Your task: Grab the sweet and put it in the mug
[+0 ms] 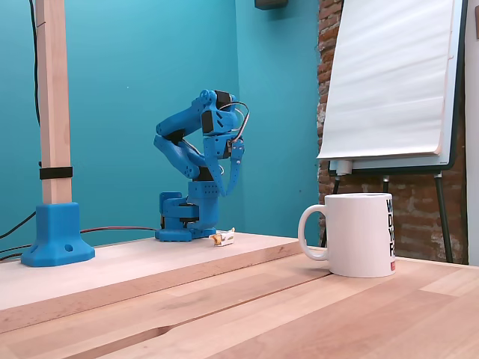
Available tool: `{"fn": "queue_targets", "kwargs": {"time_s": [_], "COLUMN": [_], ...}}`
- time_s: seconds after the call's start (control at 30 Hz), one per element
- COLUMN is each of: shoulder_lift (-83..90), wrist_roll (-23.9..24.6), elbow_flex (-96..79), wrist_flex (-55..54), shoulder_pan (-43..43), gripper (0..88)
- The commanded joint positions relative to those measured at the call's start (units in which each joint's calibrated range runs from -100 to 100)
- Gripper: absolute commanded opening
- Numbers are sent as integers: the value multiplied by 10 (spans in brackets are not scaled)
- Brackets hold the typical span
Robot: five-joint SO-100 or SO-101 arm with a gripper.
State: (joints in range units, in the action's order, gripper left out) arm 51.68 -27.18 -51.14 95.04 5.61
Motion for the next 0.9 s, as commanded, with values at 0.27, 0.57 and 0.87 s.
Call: {"fn": "queue_targets", "kwargs": {"time_s": [0.27,0.57,0.87], "shoulder_lift": [-128,-201,-222], "wrist_roll": [3,3,-4], "elbow_flex": [32,19,-38], "wrist_flex": [3,-66,-97], "shoulder_pan": [-3,-5,-66], "gripper": [0,72,208]}}
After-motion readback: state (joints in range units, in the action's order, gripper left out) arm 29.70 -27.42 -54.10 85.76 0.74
